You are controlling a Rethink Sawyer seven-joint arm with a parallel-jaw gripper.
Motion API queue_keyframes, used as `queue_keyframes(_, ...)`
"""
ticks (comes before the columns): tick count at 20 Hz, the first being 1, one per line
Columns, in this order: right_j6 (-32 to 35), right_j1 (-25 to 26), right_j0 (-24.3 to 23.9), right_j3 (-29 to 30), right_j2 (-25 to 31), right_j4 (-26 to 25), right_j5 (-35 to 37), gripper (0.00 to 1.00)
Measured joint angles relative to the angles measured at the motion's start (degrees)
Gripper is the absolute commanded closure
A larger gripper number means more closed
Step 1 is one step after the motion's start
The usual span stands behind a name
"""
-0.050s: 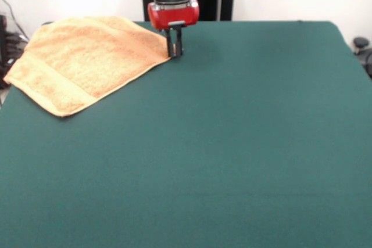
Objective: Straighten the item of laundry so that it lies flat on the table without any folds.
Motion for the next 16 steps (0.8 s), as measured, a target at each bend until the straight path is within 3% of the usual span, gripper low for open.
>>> queue_keyframes(16,0.0,0.0,-0.87,0.0,0.02,0.0,0.0,0.0)
